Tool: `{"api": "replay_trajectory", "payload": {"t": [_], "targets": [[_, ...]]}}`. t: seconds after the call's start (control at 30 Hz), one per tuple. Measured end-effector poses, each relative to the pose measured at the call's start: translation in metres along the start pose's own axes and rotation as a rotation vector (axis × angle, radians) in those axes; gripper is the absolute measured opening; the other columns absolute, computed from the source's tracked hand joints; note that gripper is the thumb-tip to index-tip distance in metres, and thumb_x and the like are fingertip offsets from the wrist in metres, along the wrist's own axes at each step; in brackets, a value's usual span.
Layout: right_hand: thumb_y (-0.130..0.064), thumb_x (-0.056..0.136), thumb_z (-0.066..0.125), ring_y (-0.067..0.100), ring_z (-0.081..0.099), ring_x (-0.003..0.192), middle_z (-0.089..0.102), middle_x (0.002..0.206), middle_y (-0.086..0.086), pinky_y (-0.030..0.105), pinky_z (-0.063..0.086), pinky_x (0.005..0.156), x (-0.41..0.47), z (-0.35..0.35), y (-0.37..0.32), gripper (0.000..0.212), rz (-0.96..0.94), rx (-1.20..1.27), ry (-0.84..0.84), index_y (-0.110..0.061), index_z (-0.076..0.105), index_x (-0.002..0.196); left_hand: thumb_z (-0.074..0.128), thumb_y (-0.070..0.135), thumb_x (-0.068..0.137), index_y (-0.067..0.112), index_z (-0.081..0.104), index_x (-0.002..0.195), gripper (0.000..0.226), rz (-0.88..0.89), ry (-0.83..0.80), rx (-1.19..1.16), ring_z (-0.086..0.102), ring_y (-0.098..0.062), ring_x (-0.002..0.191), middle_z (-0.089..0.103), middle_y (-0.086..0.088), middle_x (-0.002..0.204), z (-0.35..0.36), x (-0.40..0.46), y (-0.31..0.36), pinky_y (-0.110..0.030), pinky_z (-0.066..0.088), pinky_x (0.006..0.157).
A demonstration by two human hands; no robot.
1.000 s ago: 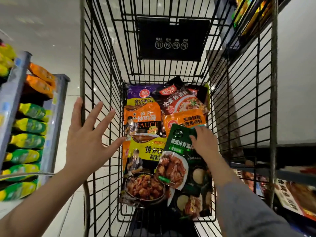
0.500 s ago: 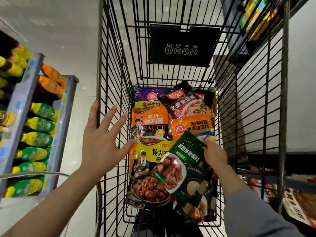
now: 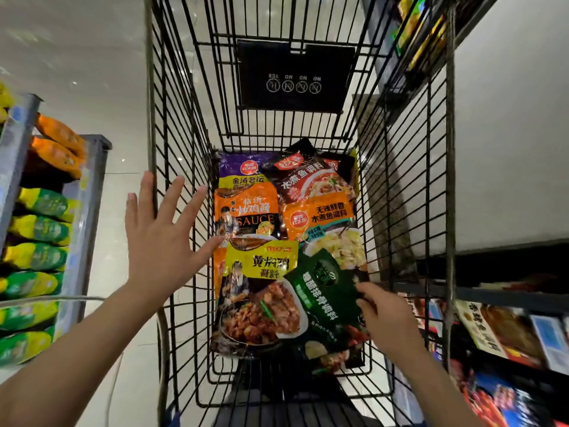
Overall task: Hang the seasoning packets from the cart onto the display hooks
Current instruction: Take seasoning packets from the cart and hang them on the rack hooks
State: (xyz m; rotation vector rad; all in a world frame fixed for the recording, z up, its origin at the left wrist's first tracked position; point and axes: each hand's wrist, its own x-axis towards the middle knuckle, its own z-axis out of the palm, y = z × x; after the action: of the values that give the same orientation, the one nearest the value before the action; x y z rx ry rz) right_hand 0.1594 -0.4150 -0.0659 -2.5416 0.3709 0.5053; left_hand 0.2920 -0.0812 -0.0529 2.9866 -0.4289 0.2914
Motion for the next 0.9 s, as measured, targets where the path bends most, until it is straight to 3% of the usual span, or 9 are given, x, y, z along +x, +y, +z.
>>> {"api": "replay_trajectory", "payload": {"t": [0.17, 0.27, 0.33, 0.47, 0.6, 0.67, 0.73, 0.8, 0.9], "targets": [[-0.01, 0.094, 0.051, 0.025, 0.064, 0.096, 0.07, 0.105, 0.002, 0.036, 0.049, 0.078, -0.006, -0.025, -0.014, 0.03, -0.111, -0.126, -0.014, -0.018, 0.063, 0.121, 0.041, 0.05, 0.083, 0.021, 0.04, 0.144, 0.067, 0.177, -0.086, 0.103, 0.017, -0.036, 0.144, 0.037, -0.016, 0.15, -0.007, 0.001, 0.009, -0.056, -0.003, 0.115], [-0.009, 0.092, 0.049, 0.025, 0.063, 0.084, 0.07, 0.095, 0.002, 0.035, 0.048, 0.065, 0.007, -0.027, -0.005, 0.031, -0.123, -0.224, -0.031, -0.022, 0.063, 0.118, 0.066, 0.034, 0.081, 0.016, 0.051, 0.137, 0.061, 0.331, -0.161, 0.12, 0.036, -0.036, 0.137, 0.045, -0.018, 0.144, -0.002, -0.003, 0.016, -0.06, 0.007, 0.114], [-0.009, 0.09, 0.05, 0.026, 0.063, 0.081, 0.069, 0.092, 0.002, 0.033, 0.047, 0.062, 0.012, -0.026, 0.001, 0.029, -0.126, -0.296, -0.037, -0.022, 0.063, 0.113, 0.077, 0.034, 0.073, 0.017, 0.056, 0.133, 0.066, 0.278, -0.27, 0.065, 0.044, -0.034, 0.131, 0.051, -0.016, 0.139, 0.008, -0.002, 0.029, -0.06, 0.016, 0.111], [-0.009, 0.084, 0.058, 0.027, 0.063, 0.076, 0.069, 0.084, 0.001, 0.031, 0.041, 0.058, 0.022, -0.021, 0.008, 0.024, -0.127, -0.353, -0.001, -0.021, 0.065, 0.103, 0.054, 0.044, 0.092, 0.027, 0.037, 0.145, 0.058, 0.011, -0.637, -0.19, 0.042, -0.027, 0.131, 0.04, -0.004, 0.148, 0.062, 0.021, 0.066, -0.046, 0.032, 0.108], [-0.001, 0.059, 0.078, 0.024, 0.061, 0.054, 0.065, 0.064, 0.0, 0.027, 0.04, 0.043, 0.026, -0.014, 0.011, 0.034, -0.106, -0.412, 0.068, -0.02, 0.068, 0.086, 0.05, 0.028, 0.094, 0.019, 0.045, 0.139, 0.046, -0.235, -0.78, -0.359, 0.052, -0.034, 0.12, 0.049, -0.014, 0.139, 0.14, 0.036, 0.07, -0.049, 0.046, 0.096], [0.0, 0.045, 0.083, 0.024, 0.057, 0.046, 0.061, 0.058, -0.001, 0.025, 0.04, 0.039, 0.028, -0.011, 0.016, 0.041, -0.155, -0.455, 0.106, -0.018, 0.068, 0.08, 0.047, 0.022, 0.093, 0.017, 0.048, 0.135, 0.043, -0.244, -0.874, -0.297, 0.056, -0.036, 0.111, 0.054, -0.018, 0.131, 0.169, 0.029, 0.063, -0.048, 0.049, 0.091], [0.002, 0.039, 0.084, 0.025, 0.056, 0.045, 0.059, 0.055, -0.001, 0.024, 0.038, 0.04, 0.028, -0.007, 0.019, 0.047, -0.179, -0.465, 0.097, -0.016, 0.068, 0.08, 0.046, 0.025, 0.095, 0.021, 0.042, 0.141, 0.047, -0.162, -0.948, -0.164, 0.05, -0.036, 0.119, 0.045, -0.014, 0.138, 0.184, 0.018, 0.058, -0.045, 0.047, 0.094], [0.001, 0.037, 0.084, 0.023, 0.056, 0.045, 0.059, 0.055, -0.002, 0.023, 0.038, 0.04, 0.029, -0.007, 0.019, 0.05, -0.171, -0.466, 0.085, -0.017, 0.069, 0.081, 0.047, 0.028, 0.096, 0.022, 0.039, 0.142, 0.048, -0.095, -0.917, -0.077, 0.045, -0.035, 0.124, 0.041, -0.011, 0.141, 0.188, 0.013, 0.056, -0.047, 0.043, 0.098], [0.004, 0.041, 0.083, 0.024, 0.057, 0.046, 0.062, 0.056, -0.001, 0.028, 0.042, 0.04, 0.03, -0.007, 0.015, 0.046, -0.165, -0.406, 0.107, -0.016, 0.07, 0.081, 0.048, 0.026, 0.096, 0.02, 0.049, 0.132, 0.036, -0.098, -0.845, -0.067, 0.053, -0.032, 0.116, 0.05, -0.009, 0.131, 0.18, 0.019, 0.059, -0.042, 0.04, 0.095]]}}
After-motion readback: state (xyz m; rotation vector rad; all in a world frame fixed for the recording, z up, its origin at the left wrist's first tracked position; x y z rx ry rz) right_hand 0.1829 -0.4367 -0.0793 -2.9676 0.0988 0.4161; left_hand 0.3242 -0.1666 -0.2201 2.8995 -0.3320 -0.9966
